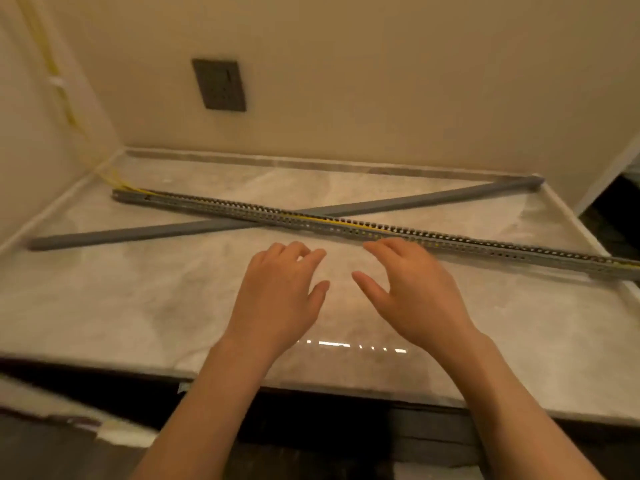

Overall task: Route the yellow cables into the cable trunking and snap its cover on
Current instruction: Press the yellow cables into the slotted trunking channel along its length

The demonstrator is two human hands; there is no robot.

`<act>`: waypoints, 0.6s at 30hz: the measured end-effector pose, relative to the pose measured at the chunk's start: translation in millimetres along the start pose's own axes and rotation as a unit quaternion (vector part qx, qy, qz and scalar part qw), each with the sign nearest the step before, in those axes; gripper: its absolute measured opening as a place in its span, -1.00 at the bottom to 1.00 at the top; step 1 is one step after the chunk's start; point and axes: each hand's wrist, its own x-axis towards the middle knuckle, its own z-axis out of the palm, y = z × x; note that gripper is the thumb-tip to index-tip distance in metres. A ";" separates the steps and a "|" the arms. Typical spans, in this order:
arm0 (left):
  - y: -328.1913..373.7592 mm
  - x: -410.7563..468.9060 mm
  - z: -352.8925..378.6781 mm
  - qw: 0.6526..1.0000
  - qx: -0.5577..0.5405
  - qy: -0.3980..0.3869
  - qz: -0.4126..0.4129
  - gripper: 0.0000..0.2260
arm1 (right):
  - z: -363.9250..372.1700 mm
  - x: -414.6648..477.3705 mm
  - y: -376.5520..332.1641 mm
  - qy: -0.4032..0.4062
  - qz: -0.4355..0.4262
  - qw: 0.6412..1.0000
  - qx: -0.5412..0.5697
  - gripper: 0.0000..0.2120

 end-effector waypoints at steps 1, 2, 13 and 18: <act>-14.3 -8.0 -7.8 1.000 0.001 0.006 -0.016 -0.61 | 4.7 5.0 -16.8 -0.007 -0.013 1.000 0.002 -0.59; -28.0 -15.7 -14.8 0.999 0.000 0.012 -0.030 -0.61 | 9.5 10.1 -32.7 -0.013 -0.029 0.999 0.003 -0.58; -170.0 -49.5 -55.8 0.988 0.018 0.017 -0.153 -0.60 | 74.7 90.5 -151.3 -0.068 -0.120 0.990 0.029 -0.56; -245.3 -31.5 -65.7 0.983 0.048 0.004 -0.176 -0.59 | 119.8 146.6 -192.0 -0.081 -0.138 0.986 0.046 -0.58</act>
